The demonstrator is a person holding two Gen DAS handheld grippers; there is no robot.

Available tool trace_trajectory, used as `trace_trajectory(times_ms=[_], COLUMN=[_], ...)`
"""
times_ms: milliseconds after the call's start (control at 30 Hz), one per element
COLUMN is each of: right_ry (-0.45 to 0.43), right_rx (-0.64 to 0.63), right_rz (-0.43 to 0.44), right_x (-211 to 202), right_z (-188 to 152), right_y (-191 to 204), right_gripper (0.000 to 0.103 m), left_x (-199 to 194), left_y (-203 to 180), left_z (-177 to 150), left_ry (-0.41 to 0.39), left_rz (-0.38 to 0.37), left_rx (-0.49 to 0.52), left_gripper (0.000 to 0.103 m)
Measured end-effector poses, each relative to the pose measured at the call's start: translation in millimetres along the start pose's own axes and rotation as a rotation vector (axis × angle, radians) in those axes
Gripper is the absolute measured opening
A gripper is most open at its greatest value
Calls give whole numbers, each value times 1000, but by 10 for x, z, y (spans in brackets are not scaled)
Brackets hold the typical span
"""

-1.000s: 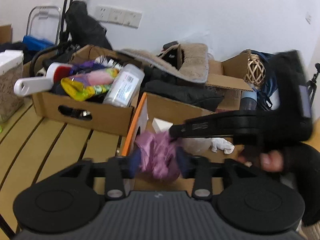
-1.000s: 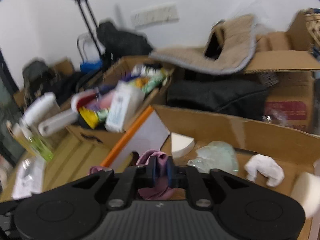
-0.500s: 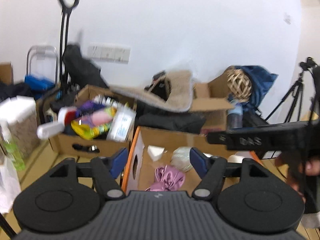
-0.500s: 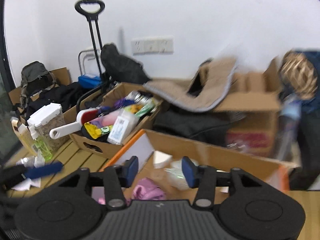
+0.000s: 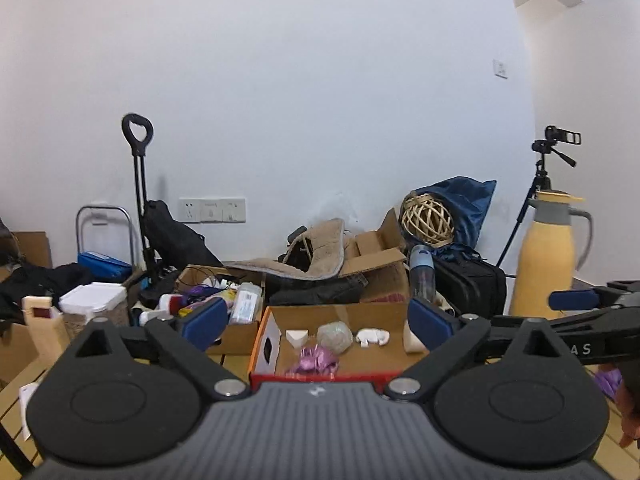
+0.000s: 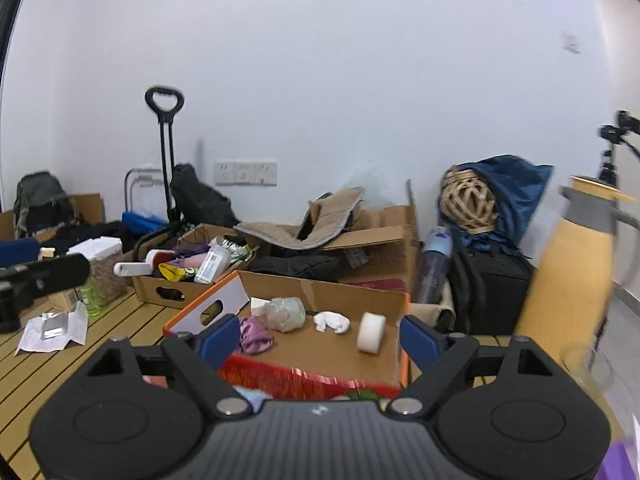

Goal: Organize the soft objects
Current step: 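Carry the pink items into the box and open both tools, then move both tools back over the table items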

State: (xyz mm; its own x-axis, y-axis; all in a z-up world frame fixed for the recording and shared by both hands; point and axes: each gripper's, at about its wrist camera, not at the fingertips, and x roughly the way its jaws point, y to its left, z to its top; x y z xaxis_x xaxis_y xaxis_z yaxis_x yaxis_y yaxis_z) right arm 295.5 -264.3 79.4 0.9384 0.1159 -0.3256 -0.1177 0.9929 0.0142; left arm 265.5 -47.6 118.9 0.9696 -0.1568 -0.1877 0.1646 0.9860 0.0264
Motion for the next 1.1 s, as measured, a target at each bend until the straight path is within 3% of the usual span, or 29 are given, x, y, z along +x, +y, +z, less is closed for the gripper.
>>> trace_trajectory(times_ms=[300, 433, 767, 1100], right_ry=[-82, -116, -143, -90], right_rx=[16, -14, -73, -18], right_rz=[-37, -57, -17, -8], right_x=[-1164, -1577, -2257, -2391], right_z=[-963, -1233, -1593, -1700], right_y=[166, 288, 569, 585], right_gripper=[91, 99, 101, 101], left_x=[-893, -1139, -1531, -1623], left_y=[-66, -53, -90, -117], left_z=[-660, -811, -1003, -1101], left_ry=[37, 48, 79, 113], left_rz=[-1, 2, -11, -24], left_rx=[10, -4, 3, 9], left_gripper=[103, 103, 103, 103])
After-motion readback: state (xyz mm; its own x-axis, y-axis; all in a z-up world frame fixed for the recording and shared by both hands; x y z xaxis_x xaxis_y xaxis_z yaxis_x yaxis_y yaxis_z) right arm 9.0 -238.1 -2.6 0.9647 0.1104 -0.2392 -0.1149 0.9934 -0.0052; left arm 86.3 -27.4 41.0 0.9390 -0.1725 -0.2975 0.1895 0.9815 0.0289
